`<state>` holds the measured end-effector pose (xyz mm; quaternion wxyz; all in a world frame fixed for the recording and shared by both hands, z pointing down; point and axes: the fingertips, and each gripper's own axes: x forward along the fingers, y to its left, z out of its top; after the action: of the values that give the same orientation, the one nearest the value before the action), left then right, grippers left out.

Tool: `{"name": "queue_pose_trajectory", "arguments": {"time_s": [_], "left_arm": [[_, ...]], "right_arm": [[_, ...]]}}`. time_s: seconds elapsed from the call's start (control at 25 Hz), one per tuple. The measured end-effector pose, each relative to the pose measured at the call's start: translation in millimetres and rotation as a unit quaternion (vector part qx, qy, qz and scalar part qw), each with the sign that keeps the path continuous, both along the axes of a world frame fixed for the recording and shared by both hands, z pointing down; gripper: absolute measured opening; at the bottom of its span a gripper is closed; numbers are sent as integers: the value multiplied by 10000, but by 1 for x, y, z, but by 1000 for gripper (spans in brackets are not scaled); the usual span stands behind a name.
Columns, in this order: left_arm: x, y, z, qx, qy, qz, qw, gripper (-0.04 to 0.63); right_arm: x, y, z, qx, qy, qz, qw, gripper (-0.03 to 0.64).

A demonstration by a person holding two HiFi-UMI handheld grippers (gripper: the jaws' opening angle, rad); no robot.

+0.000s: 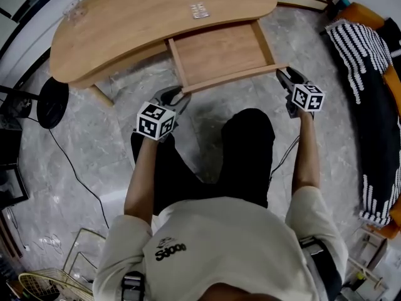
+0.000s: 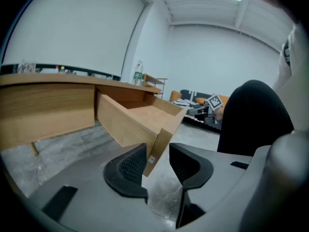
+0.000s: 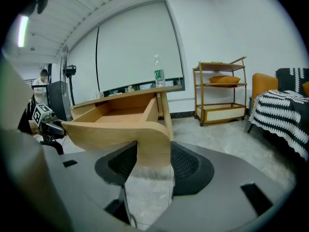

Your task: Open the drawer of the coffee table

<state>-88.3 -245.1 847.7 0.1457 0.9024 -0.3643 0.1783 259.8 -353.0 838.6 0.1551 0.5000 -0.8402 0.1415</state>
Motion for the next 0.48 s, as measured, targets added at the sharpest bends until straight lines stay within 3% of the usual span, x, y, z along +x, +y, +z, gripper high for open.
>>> {"name": "queue_pose_trajectory", "arguments": {"time_s": [0.16,0.32,0.48], "left_arm": [[-27,4,-8,378,-413,187,9983,172],[-68,-10,-35,693,-239,-329,9968,110],[-96,-32,-78,1202,-274,-945,9879,32]], "right_arm": [[13,5,-26,414,-173,64,9990,199],[24,0,-58,772,-82,196,9968,167],[18,-10,-98,1222,258,288,9917,84]]}}
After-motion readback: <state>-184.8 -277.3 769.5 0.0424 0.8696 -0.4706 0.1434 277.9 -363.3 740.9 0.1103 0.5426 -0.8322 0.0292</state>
